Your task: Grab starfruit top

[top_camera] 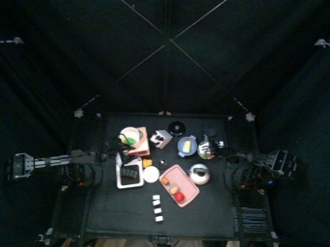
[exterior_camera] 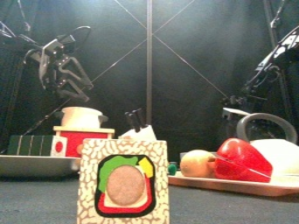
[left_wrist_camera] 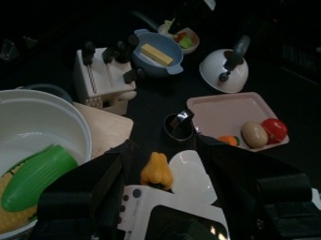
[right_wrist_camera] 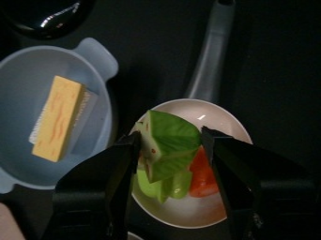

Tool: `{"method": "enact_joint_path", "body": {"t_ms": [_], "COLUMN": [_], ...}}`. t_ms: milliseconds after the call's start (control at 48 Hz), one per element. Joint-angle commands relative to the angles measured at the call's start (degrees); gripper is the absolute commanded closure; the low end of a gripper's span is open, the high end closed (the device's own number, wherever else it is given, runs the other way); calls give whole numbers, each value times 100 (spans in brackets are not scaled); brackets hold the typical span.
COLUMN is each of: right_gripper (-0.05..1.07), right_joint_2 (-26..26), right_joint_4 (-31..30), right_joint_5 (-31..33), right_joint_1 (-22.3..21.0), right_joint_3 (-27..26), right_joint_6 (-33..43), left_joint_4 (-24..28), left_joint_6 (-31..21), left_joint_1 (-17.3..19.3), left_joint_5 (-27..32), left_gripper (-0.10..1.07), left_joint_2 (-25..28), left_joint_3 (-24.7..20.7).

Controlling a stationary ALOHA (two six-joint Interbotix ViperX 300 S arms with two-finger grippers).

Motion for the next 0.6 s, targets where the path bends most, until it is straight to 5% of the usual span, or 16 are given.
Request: {"method": "enact_joint_path", "body": {"t_ms": [0, 583], "right_gripper": [26, 26], "right_joint_2": [-185, -202], "right_joint_4": [26, 70], "right_joint_5": [9, 9], "right_joint_1": [62, 308], "right_joint_3": [-79, -141], "right_joint_6": [-9, 9], "left_joint_4": [0, 0], "left_joint_6": [0, 0], "left_joint_1": [9, 9], "left_joint_5": [-44, -44], "left_gripper": [7, 7], "left_joint_2": [-9, -9], "left_joint_3": [-70, -70]}}
